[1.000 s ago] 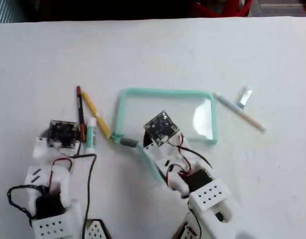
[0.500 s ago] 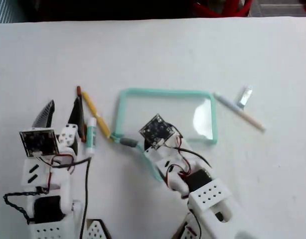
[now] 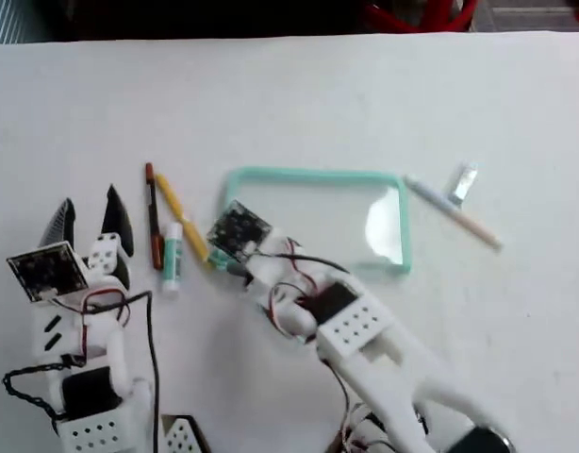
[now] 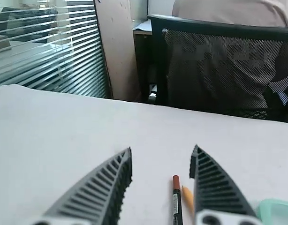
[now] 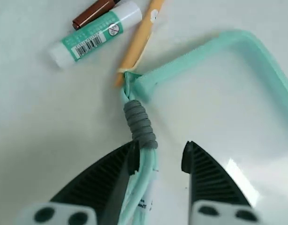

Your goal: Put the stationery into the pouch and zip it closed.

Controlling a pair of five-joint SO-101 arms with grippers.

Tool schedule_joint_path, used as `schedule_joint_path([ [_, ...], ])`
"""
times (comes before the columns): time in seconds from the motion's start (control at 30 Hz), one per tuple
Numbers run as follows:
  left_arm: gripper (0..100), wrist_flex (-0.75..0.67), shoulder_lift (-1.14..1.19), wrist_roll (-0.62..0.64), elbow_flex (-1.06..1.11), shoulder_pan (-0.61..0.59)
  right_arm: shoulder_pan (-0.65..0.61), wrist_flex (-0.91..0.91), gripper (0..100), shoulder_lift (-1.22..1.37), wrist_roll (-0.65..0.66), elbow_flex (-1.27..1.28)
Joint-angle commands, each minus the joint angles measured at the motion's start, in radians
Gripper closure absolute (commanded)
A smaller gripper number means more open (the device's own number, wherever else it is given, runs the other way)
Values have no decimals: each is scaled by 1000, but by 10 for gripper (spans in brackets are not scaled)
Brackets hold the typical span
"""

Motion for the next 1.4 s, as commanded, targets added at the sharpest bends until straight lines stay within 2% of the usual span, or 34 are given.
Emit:
schedule_joint_path([
  [0.0,786,-3,-8,6,-9,8,-33,53,839,147,-25,-150],
  [0.13,786,-2,-8,5,-9,8,-45,133,800,277,-91,-273],
  [0.27,786,3,-8,5,-8,13,-45,140,756,366,-95,-342],
  [0.53,786,-3,-8,5,14,42,-58,142,757,453,-91,-399],
  [0.8,786,-3,-8,5,15,42,-139,194,758,458,-6,-396],
  [0.97,786,-3,-8,5,15,42,-111,193,758,464,0,-397],
  [1.2,786,-3,-8,5,15,47,5,125,758,466,2,-397],
  [1.37,786,-3,-8,5,15,47,8,116,758,466,3,-399],
])
